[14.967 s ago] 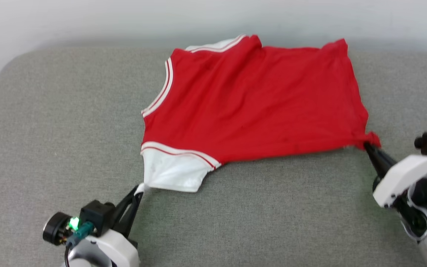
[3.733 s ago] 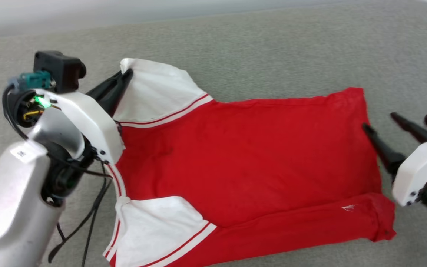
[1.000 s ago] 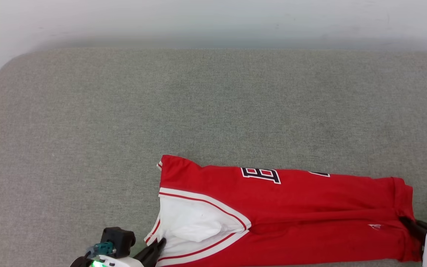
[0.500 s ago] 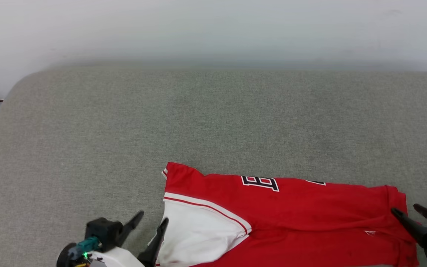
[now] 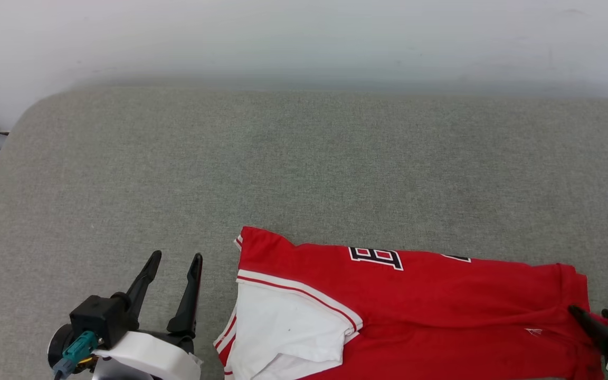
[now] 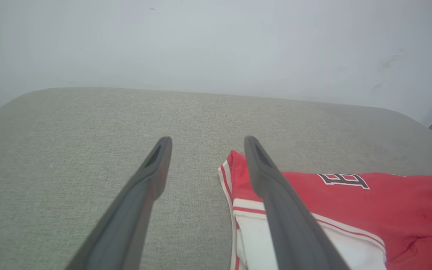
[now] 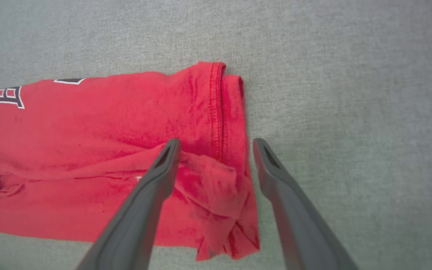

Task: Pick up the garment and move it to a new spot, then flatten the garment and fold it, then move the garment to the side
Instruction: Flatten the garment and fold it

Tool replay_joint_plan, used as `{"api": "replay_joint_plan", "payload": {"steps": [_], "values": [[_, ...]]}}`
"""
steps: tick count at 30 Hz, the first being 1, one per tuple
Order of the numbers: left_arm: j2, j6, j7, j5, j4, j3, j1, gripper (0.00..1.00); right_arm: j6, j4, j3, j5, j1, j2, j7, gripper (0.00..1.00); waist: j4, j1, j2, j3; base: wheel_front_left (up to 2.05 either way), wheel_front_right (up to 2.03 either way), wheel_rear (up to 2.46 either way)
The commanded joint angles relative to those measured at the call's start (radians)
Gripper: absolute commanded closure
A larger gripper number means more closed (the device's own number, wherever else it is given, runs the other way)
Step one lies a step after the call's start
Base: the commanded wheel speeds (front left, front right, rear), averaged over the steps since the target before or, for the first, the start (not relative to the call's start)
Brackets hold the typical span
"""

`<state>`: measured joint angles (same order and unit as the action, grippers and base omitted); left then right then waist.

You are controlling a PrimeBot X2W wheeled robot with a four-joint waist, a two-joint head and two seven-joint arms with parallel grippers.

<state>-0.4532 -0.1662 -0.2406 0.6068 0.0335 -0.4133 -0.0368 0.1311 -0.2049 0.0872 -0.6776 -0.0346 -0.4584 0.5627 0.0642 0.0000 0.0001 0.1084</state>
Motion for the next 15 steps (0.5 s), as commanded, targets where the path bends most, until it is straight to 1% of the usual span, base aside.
{"api": "replay_joint_plan", "payload": {"steps": [1,4,7,8,15], "values": [[0.007,0.005,-0.01,-0.01,-0.009,0.008,-0.008,0.0,-0.001,-0.02,0.038,0.036,-0.016,0.038,0.011,0.0,0.006,0.0,-0.0001,0.015,0.0,0.0,0.0],[0.006,0.011,-0.018,-0.024,-0.025,0.017,-0.014,0.0,-0.001,-0.063,0.088,0.097,-0.024,0.083,0.02,0.0,0.018,0.0,-0.0001,0.03,0.0,0.0,0.0],[0.009,0.017,-0.019,-0.029,-0.04,0.022,-0.016,0.0,-0.001,-0.099,0.11,0.148,-0.023,0.109,0.036,0.0,0.028,0.0,-0.0001,0.041,0.0,0.0,0.0],[0.009,0.017,-0.019,-0.029,-0.04,0.022,-0.016,0.0,-0.001,-0.099,0.11,0.148,-0.023,0.109,0.036,0.0,0.028,0.0,-0.0001,0.041,0.0,0.0,0.0],[0.029,0.036,-0.024,-0.034,-0.073,0.024,-0.014,0.0,0.0,-0.139,0.106,0.149,-0.013,0.174,0.081,0.0,0.039,0.0,-0.0001,0.051,0.0,0.0,0.0]]}}
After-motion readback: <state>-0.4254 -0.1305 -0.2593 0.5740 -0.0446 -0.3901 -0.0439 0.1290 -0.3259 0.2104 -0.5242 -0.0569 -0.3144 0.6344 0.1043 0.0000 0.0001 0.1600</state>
